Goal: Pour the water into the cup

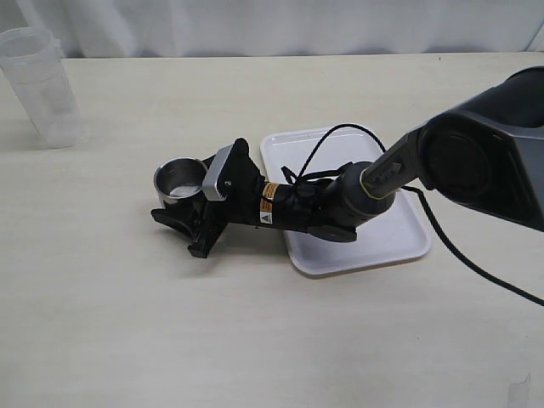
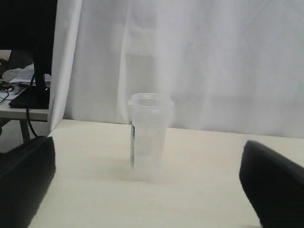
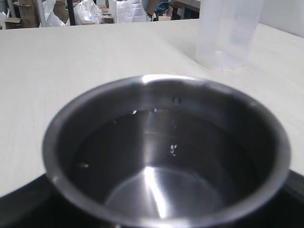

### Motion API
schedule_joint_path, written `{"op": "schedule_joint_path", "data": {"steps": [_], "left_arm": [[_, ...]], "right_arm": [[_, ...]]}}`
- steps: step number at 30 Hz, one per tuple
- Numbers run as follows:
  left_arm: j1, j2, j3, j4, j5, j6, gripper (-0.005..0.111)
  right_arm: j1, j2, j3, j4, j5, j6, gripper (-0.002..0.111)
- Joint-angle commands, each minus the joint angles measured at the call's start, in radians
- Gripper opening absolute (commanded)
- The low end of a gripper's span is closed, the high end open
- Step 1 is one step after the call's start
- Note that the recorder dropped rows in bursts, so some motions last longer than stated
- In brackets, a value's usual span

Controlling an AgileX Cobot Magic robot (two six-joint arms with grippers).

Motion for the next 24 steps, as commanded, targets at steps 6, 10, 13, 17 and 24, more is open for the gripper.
{"op": "schedule_joint_path", "data": {"steps": [6,10,13,17,24], "left_arm": [[-0.052,-0.003,0.045,0.026,-0.045,0.052,0.099],[-0.052,-0.003,0.082,0.028,-0.058,0.052,0.099],[-0.052,-0.003,0.082,0.031,-0.078,0.052,0.099],[-0.052,-0.003,0.082,0.038,-0.057,0.067,0.099],[-0.052,-0.003,0.082,0.038,0.052,0.130,0.099]], "right_arm": [[-0.003,0.000,0.000,-0.013,0.040,-0.016,0.054],[-0.003,0.000,0.000,-0.013,0.040,-0.016,0.054],[-0.003,0.000,0.000,-0.013,0.040,-0.016,0.054],[-0.003,0.000,0.000,-0.013,0.040,-0.016,0.054],[-0.003,0.000,0.000,-0.013,0.040,-0.016,0.054]]}}
